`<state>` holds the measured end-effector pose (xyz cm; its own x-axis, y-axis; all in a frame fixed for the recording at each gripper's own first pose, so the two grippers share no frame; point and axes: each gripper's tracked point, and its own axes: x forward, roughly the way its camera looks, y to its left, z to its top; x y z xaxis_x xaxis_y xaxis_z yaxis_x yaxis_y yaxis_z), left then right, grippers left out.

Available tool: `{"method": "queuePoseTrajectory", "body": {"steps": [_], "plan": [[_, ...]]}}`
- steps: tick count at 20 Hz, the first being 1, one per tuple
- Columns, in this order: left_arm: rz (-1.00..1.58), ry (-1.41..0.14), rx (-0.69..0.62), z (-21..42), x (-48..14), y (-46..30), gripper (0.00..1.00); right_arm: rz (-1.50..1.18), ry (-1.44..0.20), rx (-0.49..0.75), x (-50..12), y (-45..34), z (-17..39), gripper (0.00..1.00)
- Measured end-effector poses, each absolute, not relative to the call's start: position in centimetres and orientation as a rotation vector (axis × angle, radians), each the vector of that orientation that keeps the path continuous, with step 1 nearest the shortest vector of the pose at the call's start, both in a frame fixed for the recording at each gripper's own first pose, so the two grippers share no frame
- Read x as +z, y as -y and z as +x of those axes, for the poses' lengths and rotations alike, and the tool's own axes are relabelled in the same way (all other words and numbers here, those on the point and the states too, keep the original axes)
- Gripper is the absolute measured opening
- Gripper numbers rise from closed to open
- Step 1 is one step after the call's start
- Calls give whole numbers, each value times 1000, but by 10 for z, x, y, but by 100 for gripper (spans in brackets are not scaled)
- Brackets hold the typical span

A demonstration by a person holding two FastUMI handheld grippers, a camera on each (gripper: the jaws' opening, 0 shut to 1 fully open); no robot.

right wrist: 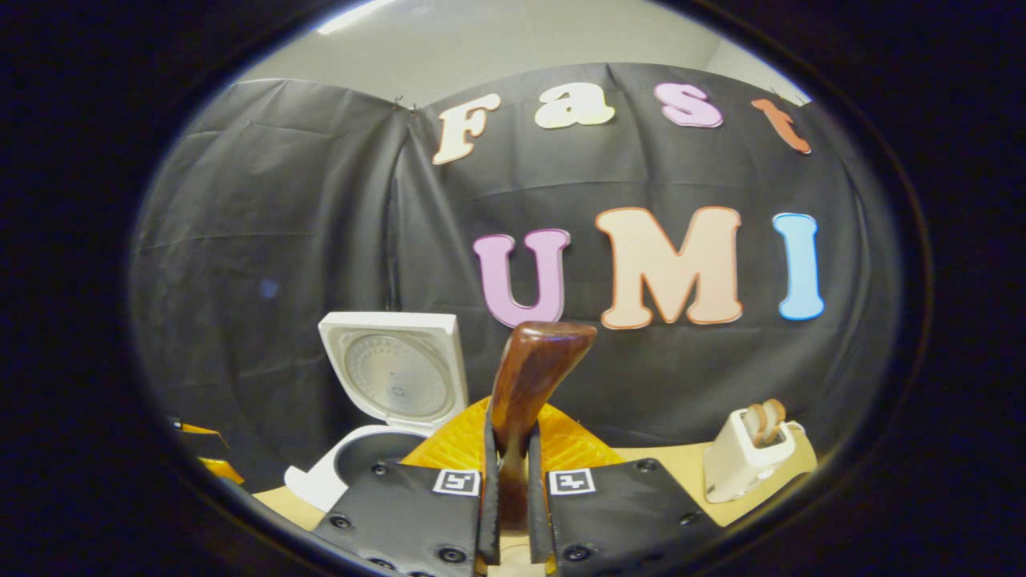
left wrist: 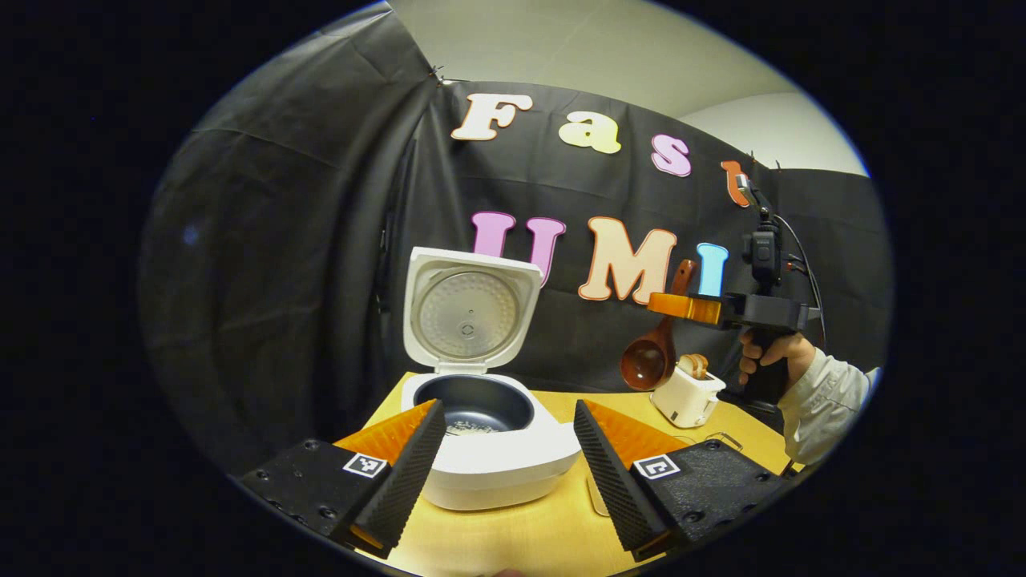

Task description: Close the left gripper, press the button to open the rice cooker; take a wooden spoon from the chopstick holder with the right hand, scoop a spoonful of rice and pour it into the rice cooker, then put the wooden spoon back into the chopstick holder.

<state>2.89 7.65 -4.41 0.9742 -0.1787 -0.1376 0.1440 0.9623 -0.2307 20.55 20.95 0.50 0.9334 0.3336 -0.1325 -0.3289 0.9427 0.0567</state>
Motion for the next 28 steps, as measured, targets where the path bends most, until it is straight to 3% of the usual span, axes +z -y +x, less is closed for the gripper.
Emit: {"method": "queuePoseTrajectory", "body": {"steps": [17,20,28], "plan": [[-198,-132,-283,38,-25,11,97,87,-258,-19,-64,28,158,18],[-177,-137,-290,35,-24,20,93,102,-283,-48,-87,50,153,17],[-131,-154,-295,23,-22,37,95,176,-375,-75,-156,78,150,17]]}}
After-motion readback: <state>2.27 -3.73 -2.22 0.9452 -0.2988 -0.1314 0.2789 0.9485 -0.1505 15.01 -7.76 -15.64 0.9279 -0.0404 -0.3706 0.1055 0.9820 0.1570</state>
